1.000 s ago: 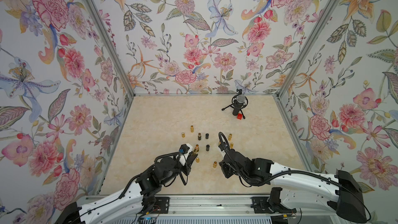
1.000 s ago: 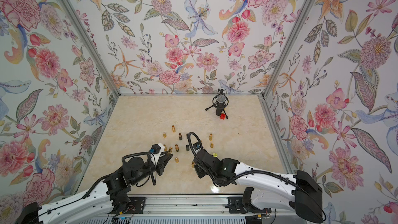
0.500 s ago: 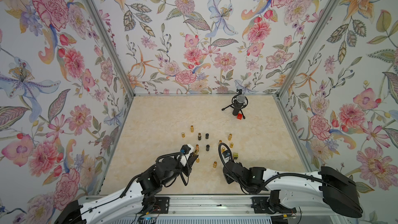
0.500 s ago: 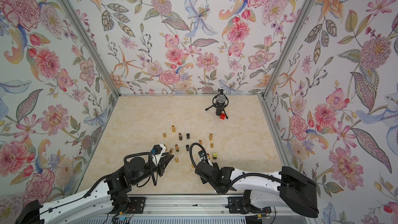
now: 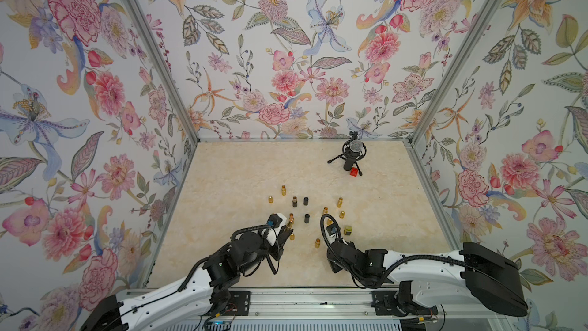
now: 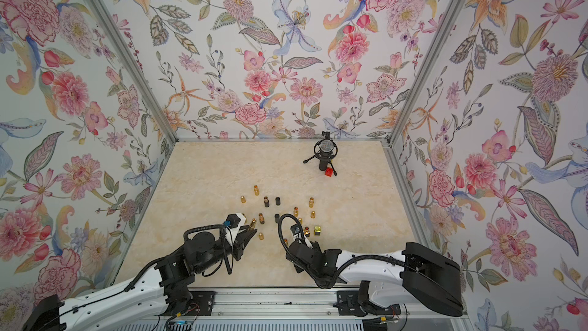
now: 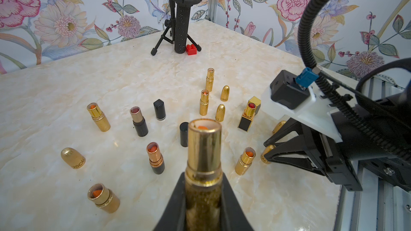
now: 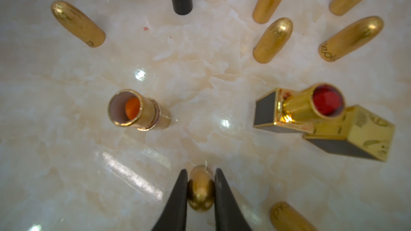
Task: Open the lipstick cap
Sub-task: Place the cover at the center of the board, then place the lipstick at the center of the board.
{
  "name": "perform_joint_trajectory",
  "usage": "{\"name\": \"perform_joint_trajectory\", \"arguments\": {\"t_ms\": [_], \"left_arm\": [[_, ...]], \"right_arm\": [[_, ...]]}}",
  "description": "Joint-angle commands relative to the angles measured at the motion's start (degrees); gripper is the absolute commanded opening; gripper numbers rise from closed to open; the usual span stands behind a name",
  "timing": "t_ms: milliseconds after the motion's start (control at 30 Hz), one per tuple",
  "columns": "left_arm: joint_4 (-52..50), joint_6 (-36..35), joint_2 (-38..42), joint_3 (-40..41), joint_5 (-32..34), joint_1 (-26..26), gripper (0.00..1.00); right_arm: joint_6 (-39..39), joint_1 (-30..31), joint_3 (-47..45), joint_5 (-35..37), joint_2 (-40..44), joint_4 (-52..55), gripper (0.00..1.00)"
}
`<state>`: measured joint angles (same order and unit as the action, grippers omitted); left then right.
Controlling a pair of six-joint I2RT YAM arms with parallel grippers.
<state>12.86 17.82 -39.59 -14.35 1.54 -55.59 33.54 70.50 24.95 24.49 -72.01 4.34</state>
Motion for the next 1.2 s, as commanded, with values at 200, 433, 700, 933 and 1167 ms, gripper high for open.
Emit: {"name": "perform_joint_trajectory", "arguments": {"t_ms": [200, 433, 700, 933, 1167], "left_arm": [[0.3, 0.4, 0.9, 0.5, 0.5, -0.7, 0.03], [0.2, 0.2, 1.2, 0.3, 0.4, -0.7, 0.04], [2.3, -0.2, -0.4, -0.7, -0.8, -0.9, 0.04], [5.6, -1.2, -4.6, -2.5, -1.5, -1.7, 0.04], [11.0, -2.2, -11.3, -4.2, -3.0, -2.7, 0.04]], "right_arm": [[0.5, 0.5, -0.5, 0.0, 0.0, -1.0, 0.27], [0.0, 0.3, 1.3, 0.0, 4.7, 2.3, 0.38], [-2.1, -5.2, 9.4, -6.9, 15.1, 12.3, 0.44], [-2.2, -17.0, 19.1, -29.0, 14.9, 13.9, 0.5], [-1.3, -17.4, 25.3, -40.2, 10.1, 10.2, 0.53]]}}
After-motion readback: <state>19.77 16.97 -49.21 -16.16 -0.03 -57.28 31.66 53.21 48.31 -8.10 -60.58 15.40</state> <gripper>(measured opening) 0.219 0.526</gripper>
